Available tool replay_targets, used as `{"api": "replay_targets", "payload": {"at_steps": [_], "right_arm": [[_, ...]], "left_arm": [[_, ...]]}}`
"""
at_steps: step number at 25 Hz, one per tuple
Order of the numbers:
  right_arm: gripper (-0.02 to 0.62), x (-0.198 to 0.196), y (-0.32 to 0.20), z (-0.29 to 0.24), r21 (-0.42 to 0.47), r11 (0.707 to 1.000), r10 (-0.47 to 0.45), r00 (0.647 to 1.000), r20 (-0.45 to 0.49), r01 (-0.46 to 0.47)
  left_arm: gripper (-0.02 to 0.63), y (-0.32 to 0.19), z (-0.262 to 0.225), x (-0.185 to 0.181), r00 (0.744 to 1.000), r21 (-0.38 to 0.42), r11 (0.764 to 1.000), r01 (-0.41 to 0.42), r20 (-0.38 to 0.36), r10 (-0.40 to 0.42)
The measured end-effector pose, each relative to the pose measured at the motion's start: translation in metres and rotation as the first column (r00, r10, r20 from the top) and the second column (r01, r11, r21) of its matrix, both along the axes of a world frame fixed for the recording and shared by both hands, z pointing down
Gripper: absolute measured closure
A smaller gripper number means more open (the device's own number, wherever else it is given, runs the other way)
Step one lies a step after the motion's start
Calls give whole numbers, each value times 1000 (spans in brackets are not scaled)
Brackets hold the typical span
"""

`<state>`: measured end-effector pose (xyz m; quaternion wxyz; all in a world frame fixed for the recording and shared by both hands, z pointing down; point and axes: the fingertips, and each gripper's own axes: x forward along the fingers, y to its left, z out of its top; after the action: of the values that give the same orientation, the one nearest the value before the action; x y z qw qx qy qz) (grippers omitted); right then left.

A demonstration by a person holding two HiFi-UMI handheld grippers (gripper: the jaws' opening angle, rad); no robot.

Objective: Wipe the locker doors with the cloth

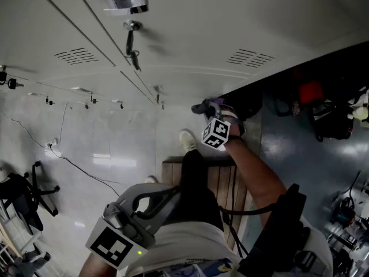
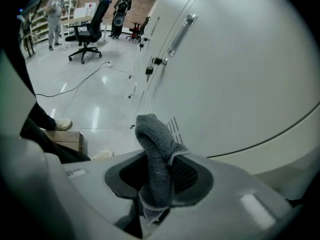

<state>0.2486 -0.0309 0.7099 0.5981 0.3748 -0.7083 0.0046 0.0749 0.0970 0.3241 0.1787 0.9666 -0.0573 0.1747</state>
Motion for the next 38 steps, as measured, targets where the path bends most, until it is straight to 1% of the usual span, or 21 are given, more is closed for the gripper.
{"api": "replay_targets", "payload": {"at_steps": [4, 7, 10, 12, 14, 16, 18, 21, 28, 32, 38], "right_arm": [[482, -11, 13, -86, 86, 996, -19, 1000, 1, 19], [482, -23, 18, -163, 168, 985, -35, 999, -10, 36], [482, -32, 16, -238, 263, 962, -59, 997, -47, 70], [482, -37, 11, -277, 318, 945, -65, 996, -58, 80], [482, -42, 3, -306, 362, 928, -68, 995, -68, 88], [482, -42, -9, -319, 391, 915, -72, 994, -78, 97], [482, -38, -21, -316, 395, 913, -75, 993, -90, 104], [482, -32, -35, -296, 364, 925, -79, 992, -101, 111], [482, -34, -38, -233, 282, 952, -107, 993, -60, 119], [482, -36, -38, -191, 239, 962, -123, 991, -47, 130], [482, -31, -36, -115, 187, 970, -147, 988, -52, 154]], "left_arm": [[604, 8, -17, -2, 999, 33, 999, -22, -42, 23], [604, 15, -27, -6, 996, 51, 998, -40, -73, 44], [604, 21, -33, -6, 993, 59, 997, -55, -99, 61], [604, 24, -36, -6, 991, 66, 995, -68, -109, 75], [604, 26, -38, -4, 989, 74, 994, -81, -116, 89], [604, 28, -38, -2, 988, 75, 993, -88, -118, 97], [604, 29, -38, -1, 989, 69, 994, -90, -115, 98], [604, 26, -36, 1, 990, 65, 994, -86, -107, 93], [604, 10, -25, -2, 995, 40, 998, -40, -87, 43], [604, 8, -18, 0, 997, 22, 999, -27, -73, 29], [604, 5, -8, -1, 999, 2, 1000, -4, -49, 4]]}}
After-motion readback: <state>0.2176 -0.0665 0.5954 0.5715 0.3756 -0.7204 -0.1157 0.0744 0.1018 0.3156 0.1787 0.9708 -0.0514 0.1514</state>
